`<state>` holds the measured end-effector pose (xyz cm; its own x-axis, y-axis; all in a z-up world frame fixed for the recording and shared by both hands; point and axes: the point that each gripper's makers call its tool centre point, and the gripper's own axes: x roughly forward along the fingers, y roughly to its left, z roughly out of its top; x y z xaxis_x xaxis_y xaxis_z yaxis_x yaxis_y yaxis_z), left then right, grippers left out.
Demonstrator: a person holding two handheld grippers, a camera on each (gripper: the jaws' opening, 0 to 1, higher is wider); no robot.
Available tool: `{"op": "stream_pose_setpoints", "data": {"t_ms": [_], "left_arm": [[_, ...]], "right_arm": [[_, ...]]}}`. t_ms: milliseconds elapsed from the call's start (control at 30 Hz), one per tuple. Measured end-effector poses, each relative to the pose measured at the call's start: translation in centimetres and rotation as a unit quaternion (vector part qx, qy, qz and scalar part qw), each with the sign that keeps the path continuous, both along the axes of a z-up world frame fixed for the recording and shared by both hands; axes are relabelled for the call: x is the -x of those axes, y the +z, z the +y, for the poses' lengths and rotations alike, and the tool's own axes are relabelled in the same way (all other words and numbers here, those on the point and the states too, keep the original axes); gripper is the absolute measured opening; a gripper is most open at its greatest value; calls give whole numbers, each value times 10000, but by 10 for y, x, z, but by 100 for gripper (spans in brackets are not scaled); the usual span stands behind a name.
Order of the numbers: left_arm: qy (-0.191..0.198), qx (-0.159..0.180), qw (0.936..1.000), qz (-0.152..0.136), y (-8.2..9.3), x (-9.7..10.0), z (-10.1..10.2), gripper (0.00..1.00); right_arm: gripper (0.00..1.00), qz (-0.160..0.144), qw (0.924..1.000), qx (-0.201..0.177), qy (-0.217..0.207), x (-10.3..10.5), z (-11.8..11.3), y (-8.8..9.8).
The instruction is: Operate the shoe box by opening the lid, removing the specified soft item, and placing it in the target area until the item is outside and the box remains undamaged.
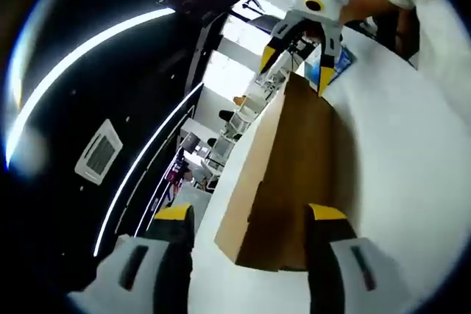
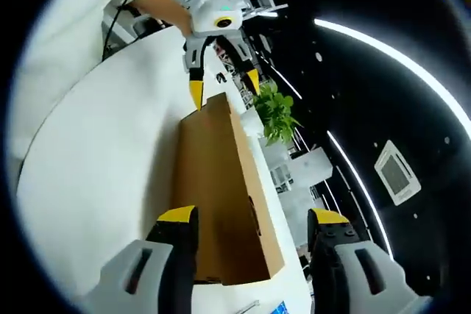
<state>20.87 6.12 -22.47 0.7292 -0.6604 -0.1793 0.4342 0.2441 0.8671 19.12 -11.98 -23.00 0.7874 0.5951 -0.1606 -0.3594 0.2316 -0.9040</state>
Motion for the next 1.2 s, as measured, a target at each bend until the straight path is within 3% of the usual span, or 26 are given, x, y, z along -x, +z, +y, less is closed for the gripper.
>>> {"op": "stream_pose_setpoints", "data": {"t_ms": [100, 333, 467, 533, 600, 667, 833, 1133, 1200], "left_arm": [[204, -335, 9992, -41, -9, -6, 8, 54], [228, -518, 9982, -194, -15, -13, 6, 54], [365, -524, 9976, -254, -16, -19, 11, 53], [308, -430, 9982, -271, -15, -20, 11, 54], [346, -336, 9987, -158, -18, -22, 11, 54], [351, -368, 9985, -225, -20, -22, 12, 53], [320, -336, 9987, -190, -22, -23, 10, 50], [351, -536, 9971, -416, -26, -20, 9, 49], [365, -604, 9965, -451, -27, -20, 9, 47]], "right_arm": [[61, 33, 10000, -17, -76, -2, -5, 1], [57, 79, 9998, 27, -167, -5, -11, -6], [54, 24, 9999, 54, -114, -3, -9, -7], [50, -37, 9994, 116, -319, -10, -14, -10], [47, 12, 9994, 128, -317, -11, -16, -13], [47, 42, 9995, 54, -306, -11, -17, -12], [44, 11, 9990, 269, -365, -12, -18, -16], [39, -69, 9979, 547, -345, -11, -15, -17], [32, 1, 9975, 629, -312, -9, -14, -19]]}}
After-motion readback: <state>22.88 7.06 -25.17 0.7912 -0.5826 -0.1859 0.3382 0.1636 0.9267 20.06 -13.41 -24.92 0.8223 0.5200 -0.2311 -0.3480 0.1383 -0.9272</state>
